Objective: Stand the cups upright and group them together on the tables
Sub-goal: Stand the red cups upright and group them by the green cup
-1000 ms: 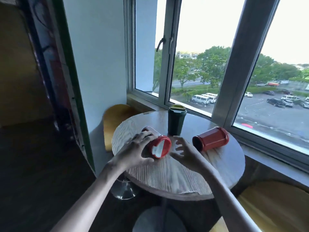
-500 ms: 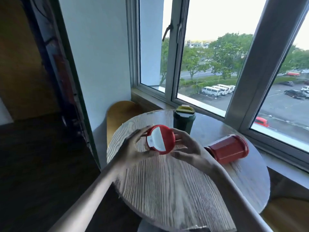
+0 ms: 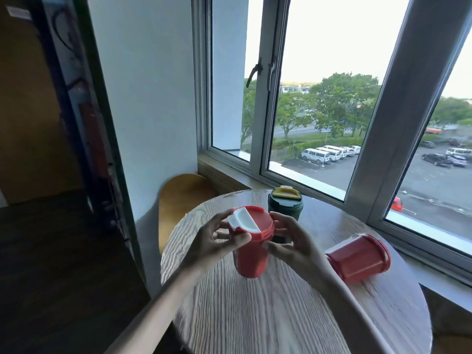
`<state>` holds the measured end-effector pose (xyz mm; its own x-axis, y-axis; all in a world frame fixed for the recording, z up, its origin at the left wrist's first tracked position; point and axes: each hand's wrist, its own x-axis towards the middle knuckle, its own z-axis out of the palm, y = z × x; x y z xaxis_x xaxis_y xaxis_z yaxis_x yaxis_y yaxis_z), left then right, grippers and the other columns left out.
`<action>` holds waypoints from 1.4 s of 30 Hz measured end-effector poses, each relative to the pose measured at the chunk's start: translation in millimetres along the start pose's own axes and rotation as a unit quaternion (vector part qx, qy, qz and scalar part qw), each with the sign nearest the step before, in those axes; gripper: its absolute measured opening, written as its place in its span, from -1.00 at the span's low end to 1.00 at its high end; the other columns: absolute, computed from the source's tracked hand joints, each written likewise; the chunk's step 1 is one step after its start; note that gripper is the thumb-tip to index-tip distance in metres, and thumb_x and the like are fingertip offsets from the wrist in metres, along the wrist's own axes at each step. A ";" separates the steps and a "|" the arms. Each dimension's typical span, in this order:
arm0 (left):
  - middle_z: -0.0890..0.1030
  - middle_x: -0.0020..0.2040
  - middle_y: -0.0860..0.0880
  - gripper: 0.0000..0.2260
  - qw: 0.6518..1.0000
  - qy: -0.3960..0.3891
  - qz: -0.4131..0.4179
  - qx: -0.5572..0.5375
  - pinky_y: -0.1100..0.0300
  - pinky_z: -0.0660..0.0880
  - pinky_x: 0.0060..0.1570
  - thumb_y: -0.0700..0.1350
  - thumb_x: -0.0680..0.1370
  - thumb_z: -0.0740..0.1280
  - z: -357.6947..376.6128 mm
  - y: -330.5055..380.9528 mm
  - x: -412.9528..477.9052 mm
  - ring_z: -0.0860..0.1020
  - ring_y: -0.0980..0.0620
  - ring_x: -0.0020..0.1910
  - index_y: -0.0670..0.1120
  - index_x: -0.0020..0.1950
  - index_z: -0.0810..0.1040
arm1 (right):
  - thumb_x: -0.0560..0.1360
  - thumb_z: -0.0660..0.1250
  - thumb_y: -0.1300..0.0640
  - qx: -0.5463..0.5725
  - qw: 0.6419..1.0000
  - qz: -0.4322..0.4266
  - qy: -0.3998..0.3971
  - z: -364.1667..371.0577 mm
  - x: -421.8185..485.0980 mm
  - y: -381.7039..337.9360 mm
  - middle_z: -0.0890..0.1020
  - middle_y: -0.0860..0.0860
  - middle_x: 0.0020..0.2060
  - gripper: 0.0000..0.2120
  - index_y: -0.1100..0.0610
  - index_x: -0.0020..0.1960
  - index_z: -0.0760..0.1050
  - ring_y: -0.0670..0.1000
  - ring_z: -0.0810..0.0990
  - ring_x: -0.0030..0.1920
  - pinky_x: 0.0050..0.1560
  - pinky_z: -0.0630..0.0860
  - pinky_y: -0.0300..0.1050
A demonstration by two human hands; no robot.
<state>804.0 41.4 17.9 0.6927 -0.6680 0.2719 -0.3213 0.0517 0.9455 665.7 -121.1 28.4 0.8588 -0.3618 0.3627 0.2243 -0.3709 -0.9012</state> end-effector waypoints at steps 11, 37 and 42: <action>0.58 0.14 0.14 -0.22 0.999 -0.049 -0.010 0.006 0.31 0.53 -0.08 0.43 0.17 0.43 4.8 -26.9 -6.1 0.56 0.23 0.10 0.19 0.32 0.40 | 0.36 0.49 -0.02 0.013 0.998 0.027 0.051 8.0 -14.1 21.6 0.63 -0.01 0.08 -0.48 -0.02 0.27 0.43 -0.05 0.59 0.13 -0.01 0.58 -0.17; 0.61 -0.05 0.00 -0.73 0.995 0.003 0.075 -0.066 0.29 0.52 -0.03 0.11 0.33 0.42 12.4 0.5 -76.4 0.59 0.08 -0.06 0.13 0.01 0.55 | 0.34 0.42 -0.02 -0.132 0.972 0.121 0.153 -51.5 -102.7 -9.9 0.62 -0.10 0.04 -0.59 -0.11 0.17 0.46 -0.22 0.60 0.05 0.00 0.56 -0.28; 0.60 0.02 0.08 -0.67 0.972 -0.213 0.101 0.024 0.25 0.53 -0.01 0.14 0.42 0.36 85.8 24.7 -64.3 0.59 0.08 0.03 0.07 0.14 0.51 | 0.41 0.41 -0.02 -0.178 0.943 0.169 0.225 -103.0 -126.4 1.5 0.62 -0.11 0.02 -0.61 -0.04 0.21 0.46 -0.22 0.60 0.01 -0.02 0.56 -0.24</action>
<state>696.2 21.9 8.5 0.2860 -0.8950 0.3422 -0.4595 0.1853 0.8686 510.0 -164.0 5.7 0.5525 -0.8079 0.2051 -0.2648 -0.4035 -0.8758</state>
